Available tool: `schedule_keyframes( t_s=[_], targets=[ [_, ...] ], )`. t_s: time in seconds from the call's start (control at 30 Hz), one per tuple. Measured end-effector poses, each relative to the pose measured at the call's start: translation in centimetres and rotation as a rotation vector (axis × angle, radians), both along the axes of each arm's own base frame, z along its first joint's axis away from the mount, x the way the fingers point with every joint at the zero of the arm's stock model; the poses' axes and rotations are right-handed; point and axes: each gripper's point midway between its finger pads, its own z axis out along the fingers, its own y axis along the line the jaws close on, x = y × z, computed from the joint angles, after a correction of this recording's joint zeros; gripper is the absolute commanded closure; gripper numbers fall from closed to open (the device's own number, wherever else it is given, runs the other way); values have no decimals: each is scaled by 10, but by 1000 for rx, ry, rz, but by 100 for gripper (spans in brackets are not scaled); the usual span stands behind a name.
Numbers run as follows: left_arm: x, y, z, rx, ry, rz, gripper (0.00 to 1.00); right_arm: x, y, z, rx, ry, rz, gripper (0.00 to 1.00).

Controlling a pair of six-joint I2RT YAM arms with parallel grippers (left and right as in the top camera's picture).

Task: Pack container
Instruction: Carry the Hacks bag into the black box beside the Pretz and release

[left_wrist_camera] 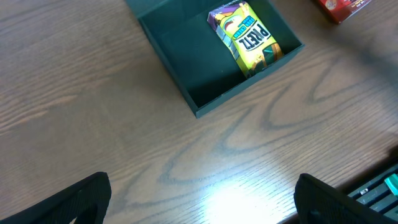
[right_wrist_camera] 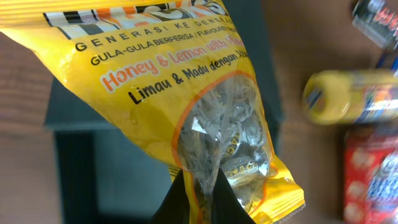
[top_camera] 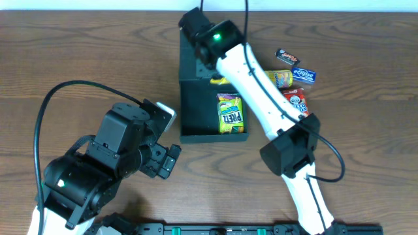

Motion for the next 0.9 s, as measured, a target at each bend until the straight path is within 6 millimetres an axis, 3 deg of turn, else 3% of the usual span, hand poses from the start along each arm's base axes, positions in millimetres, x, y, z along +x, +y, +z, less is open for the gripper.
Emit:
schedule_keyframes(
  t_s=[0.37, 0.53, 0.63, 0.9],
  targets=[
    [0, 0, 0, 0, 0, 0, 5, -75, 26, -3, -61, 43, -222, 98],
    [0, 0, 0, 0, 0, 0, 5, -89, 36, -15, -61, 26, -305, 98],
    [0, 0, 0, 0, 0, 0, 5, -95, 31, -27, -86, 35, -362, 98],
    [0, 0, 0, 0, 0, 0, 5, -95, 29, -56, -114, 42, -379, 99]
  ],
)
